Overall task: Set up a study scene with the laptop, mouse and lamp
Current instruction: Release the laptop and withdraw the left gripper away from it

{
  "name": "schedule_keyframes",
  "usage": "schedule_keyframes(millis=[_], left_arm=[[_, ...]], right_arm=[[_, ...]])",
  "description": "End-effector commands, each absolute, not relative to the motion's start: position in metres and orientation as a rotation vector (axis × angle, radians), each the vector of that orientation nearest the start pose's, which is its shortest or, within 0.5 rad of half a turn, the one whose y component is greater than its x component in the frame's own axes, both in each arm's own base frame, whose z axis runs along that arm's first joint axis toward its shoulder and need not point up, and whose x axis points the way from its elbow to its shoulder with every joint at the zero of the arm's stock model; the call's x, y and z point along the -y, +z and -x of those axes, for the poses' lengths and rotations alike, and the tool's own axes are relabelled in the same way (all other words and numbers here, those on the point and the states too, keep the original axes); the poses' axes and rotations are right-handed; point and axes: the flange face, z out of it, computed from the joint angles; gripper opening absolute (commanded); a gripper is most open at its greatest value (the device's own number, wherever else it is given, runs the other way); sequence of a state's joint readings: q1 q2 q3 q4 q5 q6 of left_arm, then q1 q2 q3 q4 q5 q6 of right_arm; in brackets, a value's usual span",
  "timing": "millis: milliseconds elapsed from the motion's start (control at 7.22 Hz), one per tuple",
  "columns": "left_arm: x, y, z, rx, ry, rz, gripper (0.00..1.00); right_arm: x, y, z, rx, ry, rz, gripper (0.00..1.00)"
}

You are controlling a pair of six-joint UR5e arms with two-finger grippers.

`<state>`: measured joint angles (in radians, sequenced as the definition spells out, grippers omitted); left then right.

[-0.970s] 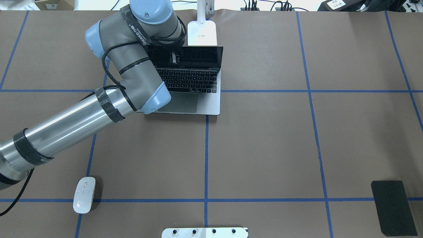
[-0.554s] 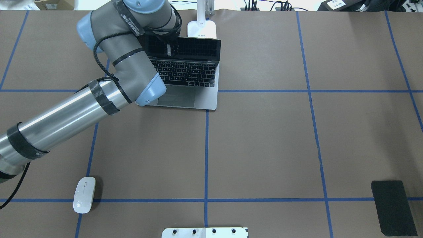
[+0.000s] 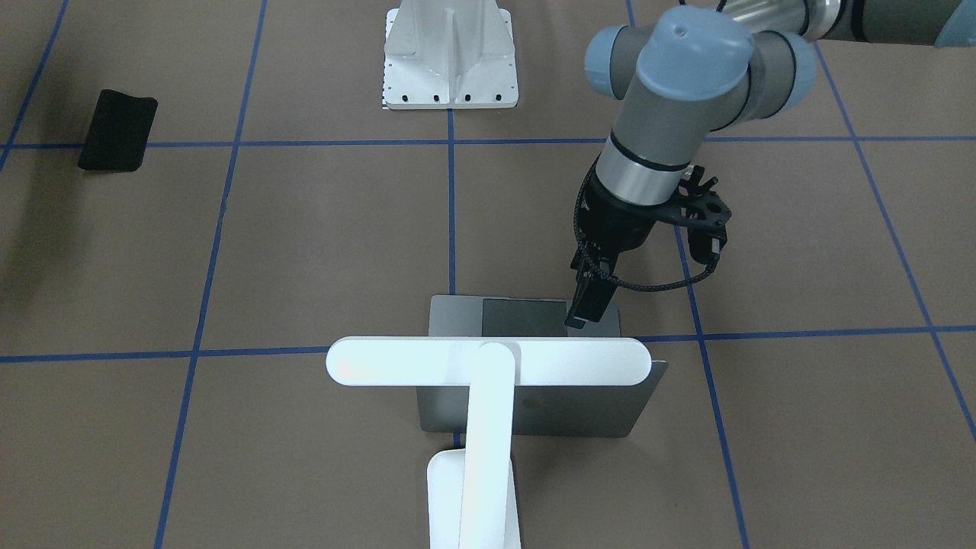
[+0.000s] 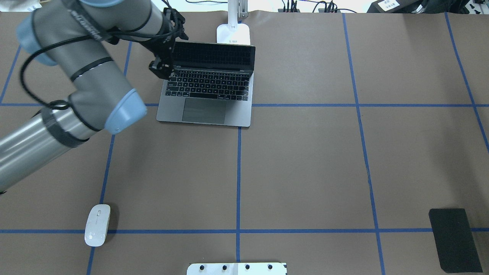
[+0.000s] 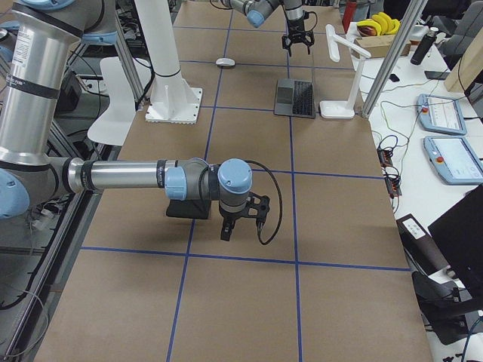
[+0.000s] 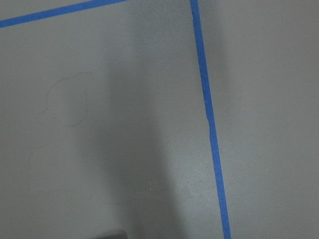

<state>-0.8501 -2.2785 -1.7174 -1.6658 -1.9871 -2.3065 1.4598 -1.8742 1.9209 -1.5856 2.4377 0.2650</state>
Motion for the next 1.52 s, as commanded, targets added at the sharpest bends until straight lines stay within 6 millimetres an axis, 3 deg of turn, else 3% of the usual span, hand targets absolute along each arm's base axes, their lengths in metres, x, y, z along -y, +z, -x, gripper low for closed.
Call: schedule_keyframes(millis=[0,416,693,831,970,1108,1385], left_arm=[[0.501,0.175,-0.319,-1.017,-1.025,0.283,0.99],[0.454,0.193,-0.264,-0.961,-0.668,0.115,0.99],[0.425,0.219,-0.237,-0.93,-0.492,0.036,0.99],[0.424,0.225,-0.228,-0.937,-0.416,0.034,0.99],[0.426,0.23,-0.211,-0.951,-0.362,0.03,0.99],[0.427,0.237,-0.197,-0.955,-0.289,0.004,0.99],[0.42,0.229,-0.193,-0.97,-0.237,-0.035,0.99]], right_arm=[[0.378,0.605,-0.015,0.861,0.136,0.125,1.0],[0.408,0.614,-0.008,0.872,0.145,0.141,1.0],[0.405,0.619,-0.003,0.939,0.15,0.175,1.0],[0.401,0.634,0.001,1.006,0.173,0.234,1.0],[0.393,0.652,0.007,1.064,0.189,0.299,1.0],[0.366,0.676,0.018,1.041,0.166,0.358,1.0],[0.329,0.699,0.032,1.046,0.059,0.39,1.0]])
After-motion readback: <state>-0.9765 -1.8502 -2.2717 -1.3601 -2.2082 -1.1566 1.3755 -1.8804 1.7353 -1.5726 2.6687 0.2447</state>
